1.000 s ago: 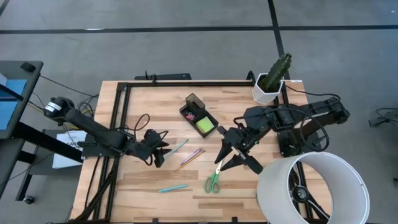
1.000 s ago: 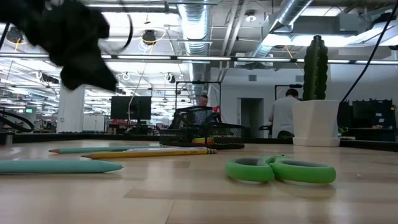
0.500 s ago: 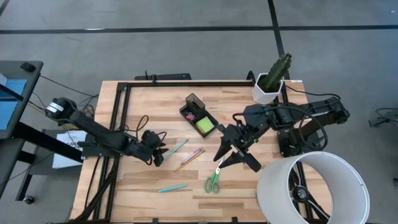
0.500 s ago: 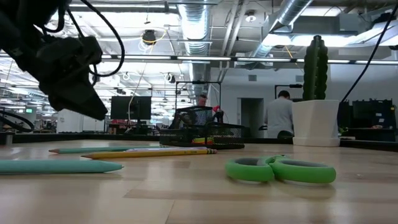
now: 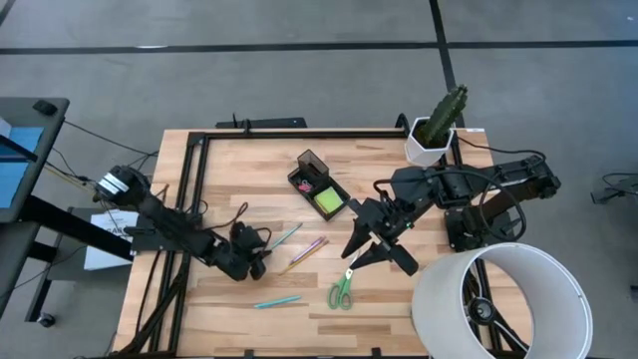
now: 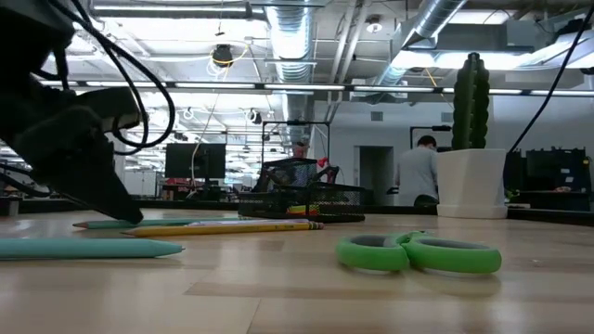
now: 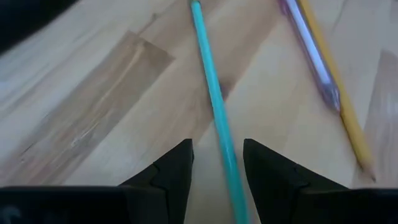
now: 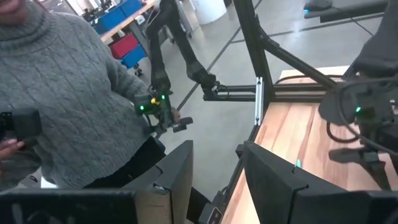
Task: Pick and place office supplies into organizer
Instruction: Put the blue pencil into the black desk organizer
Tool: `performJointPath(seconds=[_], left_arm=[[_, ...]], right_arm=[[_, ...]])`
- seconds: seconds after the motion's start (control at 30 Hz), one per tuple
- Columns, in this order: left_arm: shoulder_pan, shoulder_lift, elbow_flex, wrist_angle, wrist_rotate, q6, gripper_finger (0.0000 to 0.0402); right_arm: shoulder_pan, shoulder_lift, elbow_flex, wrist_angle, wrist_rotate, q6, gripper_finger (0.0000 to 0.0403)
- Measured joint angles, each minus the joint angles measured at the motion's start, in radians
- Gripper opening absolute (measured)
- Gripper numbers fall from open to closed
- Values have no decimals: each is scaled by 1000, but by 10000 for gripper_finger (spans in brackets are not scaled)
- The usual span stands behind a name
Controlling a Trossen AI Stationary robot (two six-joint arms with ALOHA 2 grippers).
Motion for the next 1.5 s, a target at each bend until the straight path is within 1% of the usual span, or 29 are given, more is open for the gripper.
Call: performJointPath(seconds=[0.07,0.13,0.27,0.43,0.6,0.83,0.93,1.0,1.07,1.2,1.23,1.4,1.5], left_arm=[[-6,46,1,33,-23,-44,139],[-24,97,1,85,-62,-56,139],[-88,190,0,185,-152,-85,139],[-170,288,3,204,-283,-187,139],[-216,345,4,211,-364,-206,139],[-227,353,3,210,-375,-208,139],[-217,353,3,212,-375,-205,132],[-212,353,3,210,-376,-203,116],[-205,353,3,204,-381,-203,92],[-192,353,1,196,-389,-205,25],[-190,353,1,195,-390,-205,16],[-182,351,1,188,-391,-230,14],[-170,330,-1,216,-382,-209,8]], right_arm=[[0,0,0,9,0,0,133],[0,0,0,17,0,0,133],[0,0,0,17,0,0,134],[0,0,0,17,0,0,133],[0,0,0,17,0,0,134],[0,0,0,17,0,0,134],[0,0,0,17,0,0,134],[0,0,0,17,0,0,133],[0,0,0,16,0,0,133],[0,0,0,16,0,0,134],[0,0,0,16,-1,0,134],[0,0,0,16,0,-6,133],[0,0,0,16,0,-7,134]])
